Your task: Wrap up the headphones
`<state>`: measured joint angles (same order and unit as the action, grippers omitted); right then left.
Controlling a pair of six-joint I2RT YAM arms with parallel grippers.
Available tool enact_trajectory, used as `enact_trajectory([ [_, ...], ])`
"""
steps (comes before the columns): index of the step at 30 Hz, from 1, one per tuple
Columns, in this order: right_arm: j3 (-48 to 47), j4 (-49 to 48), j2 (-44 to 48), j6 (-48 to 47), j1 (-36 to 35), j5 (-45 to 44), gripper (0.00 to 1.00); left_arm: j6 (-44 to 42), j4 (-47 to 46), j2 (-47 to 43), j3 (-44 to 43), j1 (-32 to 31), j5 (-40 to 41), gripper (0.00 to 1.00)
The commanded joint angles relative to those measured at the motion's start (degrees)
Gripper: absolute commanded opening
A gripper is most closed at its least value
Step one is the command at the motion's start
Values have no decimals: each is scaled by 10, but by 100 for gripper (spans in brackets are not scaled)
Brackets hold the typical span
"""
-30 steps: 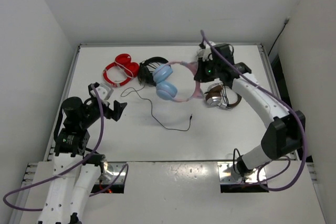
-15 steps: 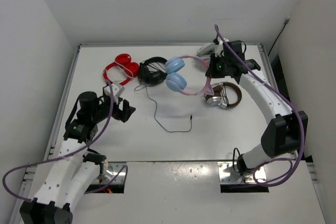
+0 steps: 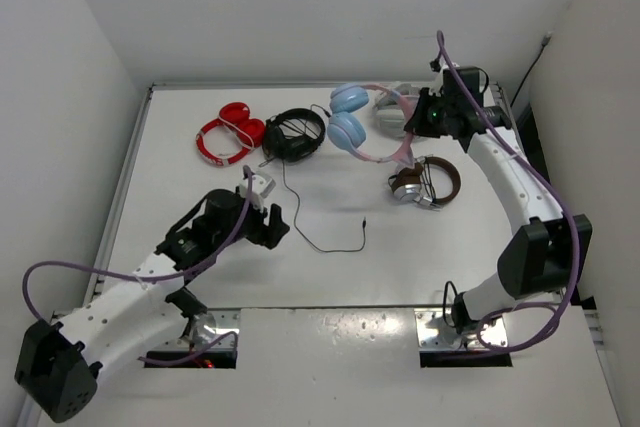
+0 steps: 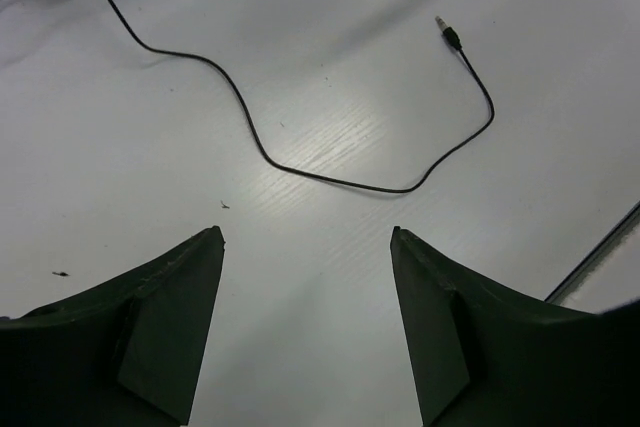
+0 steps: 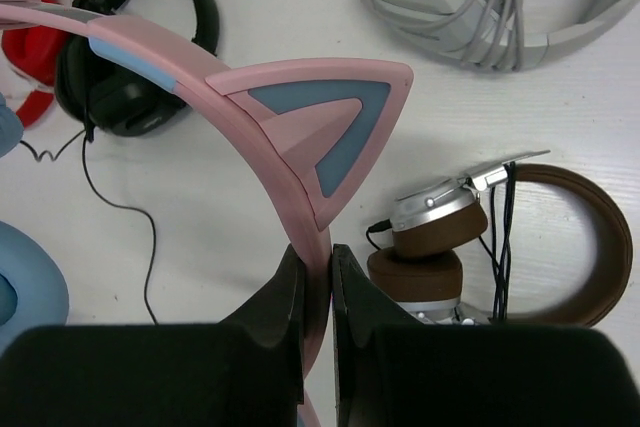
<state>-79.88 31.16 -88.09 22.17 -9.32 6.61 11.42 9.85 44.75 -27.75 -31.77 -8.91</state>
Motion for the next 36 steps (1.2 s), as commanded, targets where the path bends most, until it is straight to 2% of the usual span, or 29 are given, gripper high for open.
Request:
enact_trajectory([
  [1, -28, -40, -1, 69, 12, 8, 0, 92, -28, 40, 1, -40, 70, 73],
  [9, -9, -35, 5, 132, 24, 9, 0, 240, -34, 180, -36, -65, 83, 71],
  [13, -4, -40, 16, 132, 24, 1, 0, 294, -15, 252, -85, -115, 101, 71],
  [18, 2, -45, 22, 118, 13, -11, 0, 365, 41, 337, -188, -175, 158, 71],
  [25, -5, -45, 22, 113, 7, -16, 0, 410, 94, 393, -255, -191, 205, 70],
  [30, -5, -58, 27, 118, 13, -11, 0, 439, 160, 421, -278, -191, 198, 62],
  [36, 7, -69, 33, 118, 13, -11, 0, 462, 176, 471, -294, -191, 172, 58],
])
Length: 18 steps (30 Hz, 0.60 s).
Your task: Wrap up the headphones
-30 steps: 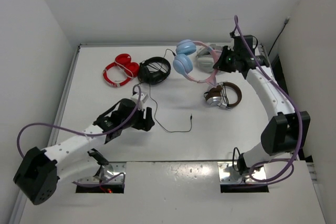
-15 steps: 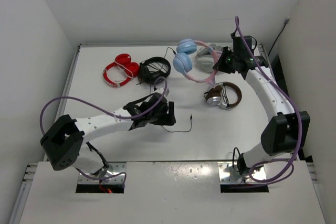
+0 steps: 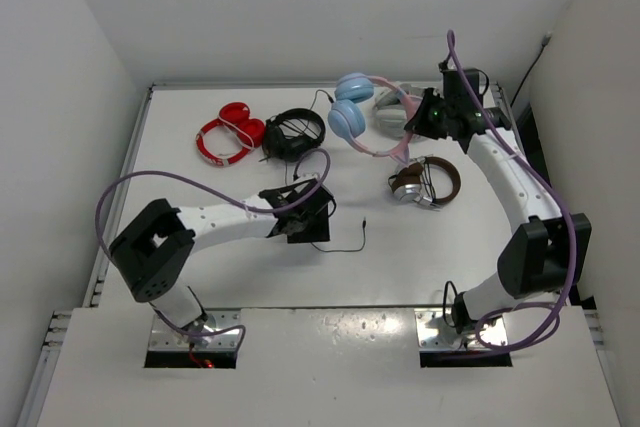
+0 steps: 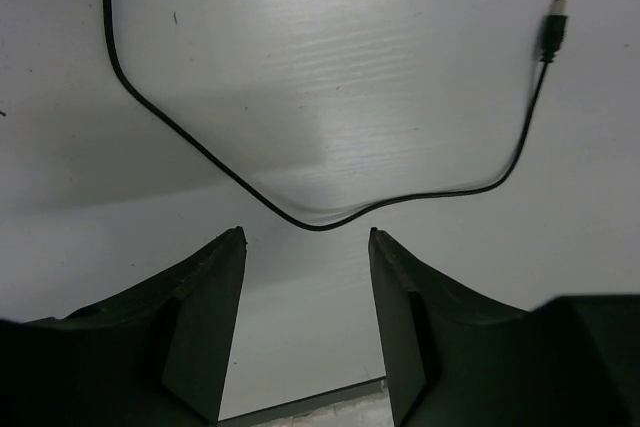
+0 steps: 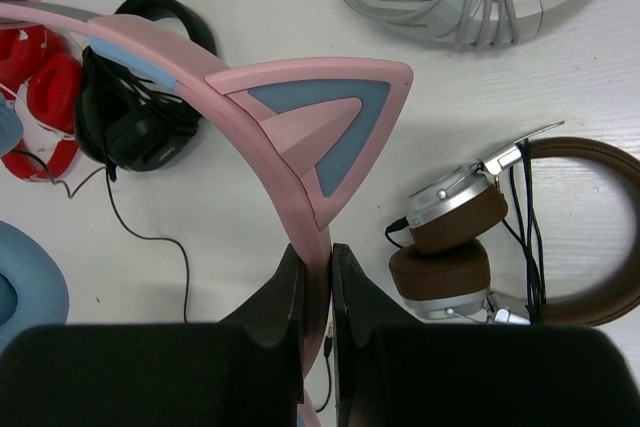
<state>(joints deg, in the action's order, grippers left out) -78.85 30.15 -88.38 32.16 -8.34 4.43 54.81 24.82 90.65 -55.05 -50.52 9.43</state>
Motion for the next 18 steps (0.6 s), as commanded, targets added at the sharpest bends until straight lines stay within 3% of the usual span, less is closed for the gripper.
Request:
enact_trajectory([
  [1, -3, -59, 36, 19, 3, 11, 0, 36, 26, 22, -21, -4, -12, 58],
  [5, -3, -64, 36, 19, 9, 23, 0, 43, 26, 40, -33, -4, -12, 62],
  [18, -3, -69, 14, 29, 30, 63, 0, 43, 31, 95, -49, 7, -12, 62],
])
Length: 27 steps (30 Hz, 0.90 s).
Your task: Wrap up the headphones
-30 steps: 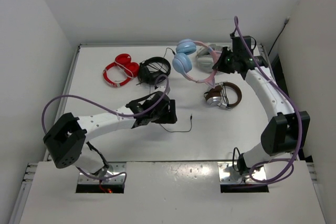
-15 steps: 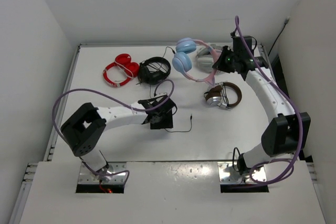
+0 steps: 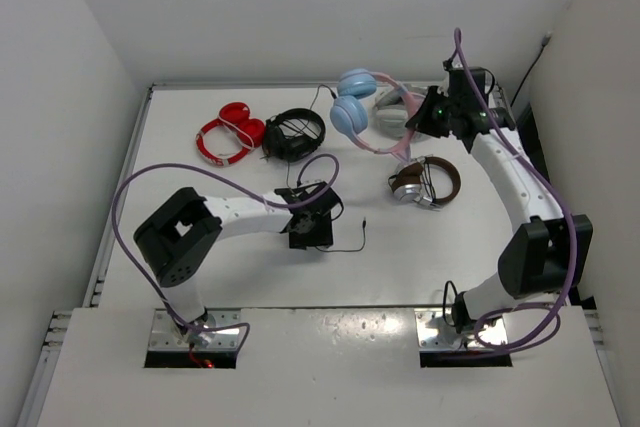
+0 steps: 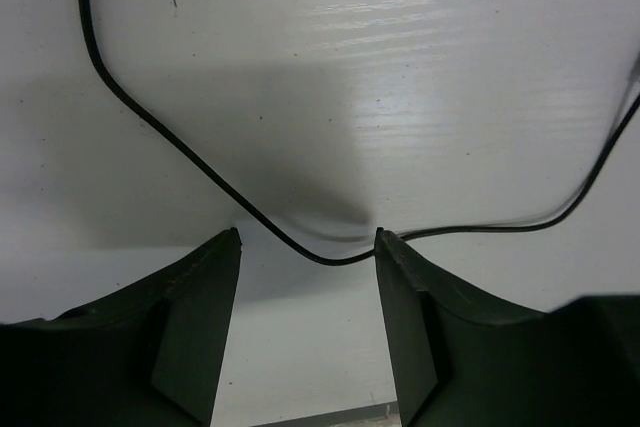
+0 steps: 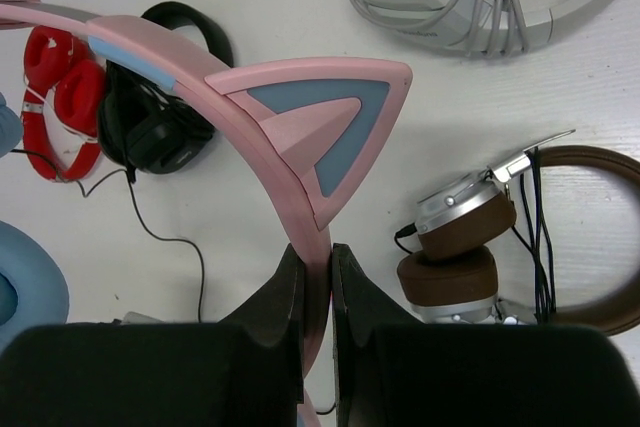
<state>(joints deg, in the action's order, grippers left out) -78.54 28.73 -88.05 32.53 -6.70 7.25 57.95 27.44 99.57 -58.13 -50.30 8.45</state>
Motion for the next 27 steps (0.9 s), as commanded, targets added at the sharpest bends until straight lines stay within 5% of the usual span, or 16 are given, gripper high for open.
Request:
enact_trajectory([
  [1, -6, -55, 10, 25, 13, 41, 0, 11, 5, 11, -18, 5, -2, 62],
  [15, 4, -55, -11, 31, 42, 79, 0, 6, 5, 66, -22, 15, -8, 44],
  [27, 16, -55, -5, 31, 54, 89, 0, -49, -31, 51, 6, 21, -33, 0],
])
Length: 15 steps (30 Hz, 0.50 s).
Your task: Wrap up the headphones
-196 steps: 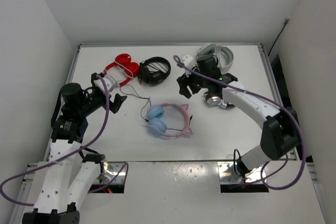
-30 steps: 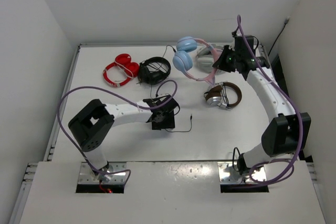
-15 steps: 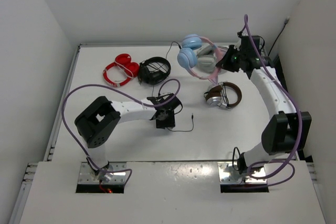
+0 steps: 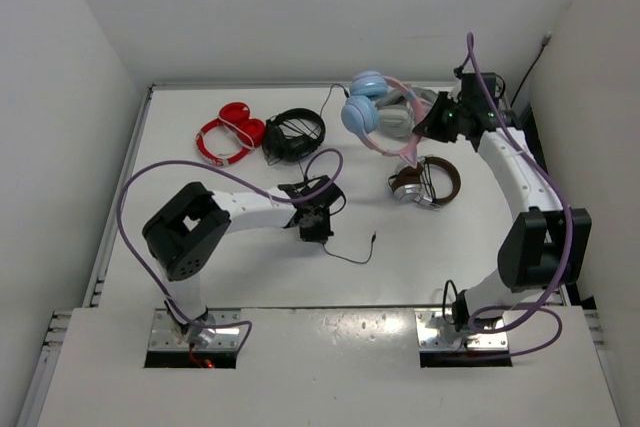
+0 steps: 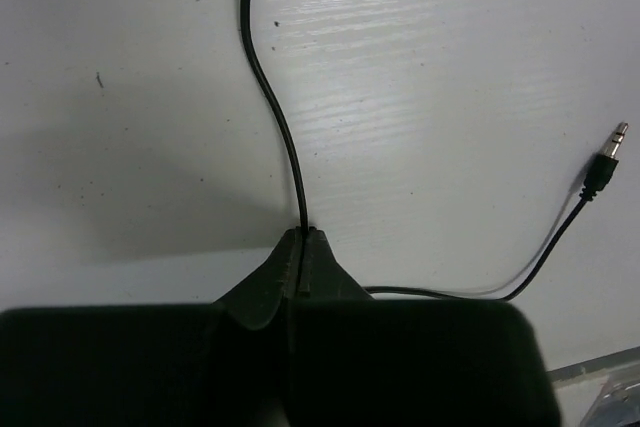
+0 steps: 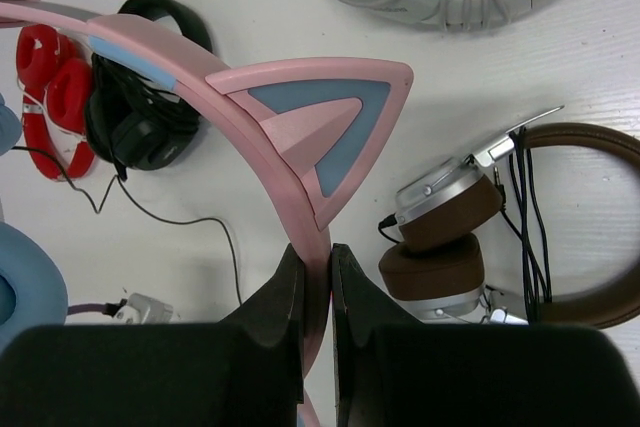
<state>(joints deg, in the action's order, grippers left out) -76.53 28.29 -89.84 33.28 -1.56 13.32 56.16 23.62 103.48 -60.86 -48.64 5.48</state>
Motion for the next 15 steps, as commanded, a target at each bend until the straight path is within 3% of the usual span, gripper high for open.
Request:
enact_trajectory([
  [1, -5, -51, 20, 23, -5, 22, 0, -65, -7, -13, 40, 4, -3, 0],
  [4, 8, -56, 41, 23, -21, -7, 0, -137, -7, -58, 40, -13, 15, 0],
  [9, -11, -56, 63, 23, -55, -62, 0, -322, -24, -196, 76, -24, -25, 0],
  [15, -56, -56, 69, 44, -21, -54, 0, -608, -9, -365, 92, -24, -99, 0],
])
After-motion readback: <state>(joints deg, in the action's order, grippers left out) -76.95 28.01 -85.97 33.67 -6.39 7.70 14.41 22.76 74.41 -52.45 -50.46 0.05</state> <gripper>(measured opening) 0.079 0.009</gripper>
